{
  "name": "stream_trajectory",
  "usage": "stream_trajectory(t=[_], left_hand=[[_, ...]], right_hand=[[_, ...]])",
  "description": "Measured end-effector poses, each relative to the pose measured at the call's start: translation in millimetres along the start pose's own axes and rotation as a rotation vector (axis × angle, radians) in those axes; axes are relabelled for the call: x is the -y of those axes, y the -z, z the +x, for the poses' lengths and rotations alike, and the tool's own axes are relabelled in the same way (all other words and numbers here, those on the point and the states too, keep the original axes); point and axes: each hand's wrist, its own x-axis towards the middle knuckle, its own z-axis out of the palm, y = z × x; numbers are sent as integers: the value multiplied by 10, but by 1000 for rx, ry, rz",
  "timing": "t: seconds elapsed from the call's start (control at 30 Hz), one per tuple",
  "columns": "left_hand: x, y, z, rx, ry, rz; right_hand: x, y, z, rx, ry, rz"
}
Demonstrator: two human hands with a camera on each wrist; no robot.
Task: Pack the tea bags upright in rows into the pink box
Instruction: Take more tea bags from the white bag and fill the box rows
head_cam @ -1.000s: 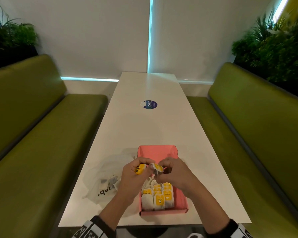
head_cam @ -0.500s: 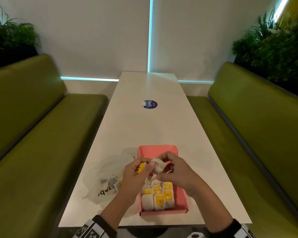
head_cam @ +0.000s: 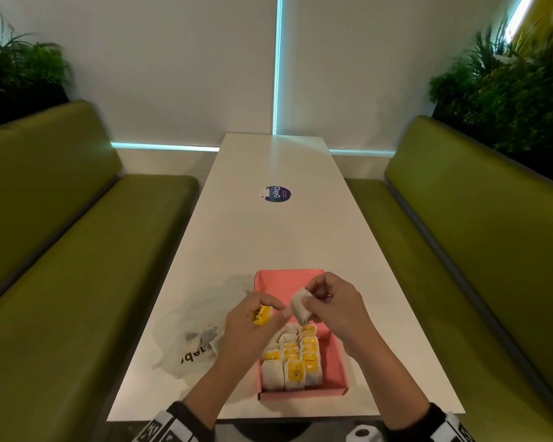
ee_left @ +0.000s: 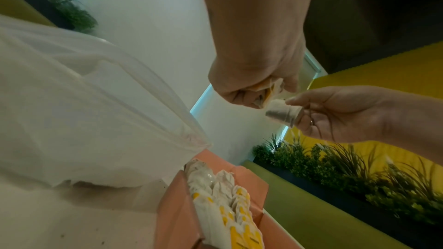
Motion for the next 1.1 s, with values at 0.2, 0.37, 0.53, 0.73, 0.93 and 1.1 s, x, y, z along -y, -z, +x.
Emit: stream_trajectory(t=[0.2, 0.37, 0.53, 0.73, 0.93, 1.1], left_hand=[[-20, -62, -10, 43, 26, 99], [-75, -38, 13, 4, 139, -40], [-143, -30, 14, -4, 159, -146], [-123, -33, 10, -9, 164, -153], [-97, -21, -18, 47, 195, -116], [-95, -53, -10, 93, 193, -119]], right_hand=[[108, -43, -62, 90, -64, 52], [81, 28, -30, 110, -85, 118], [-17, 78, -22, 233, -95, 27], [-55, 41, -27, 209, -94, 68], [-93, -1, -12, 154, -109, 163], [-121, -58, -29, 145, -106, 179]])
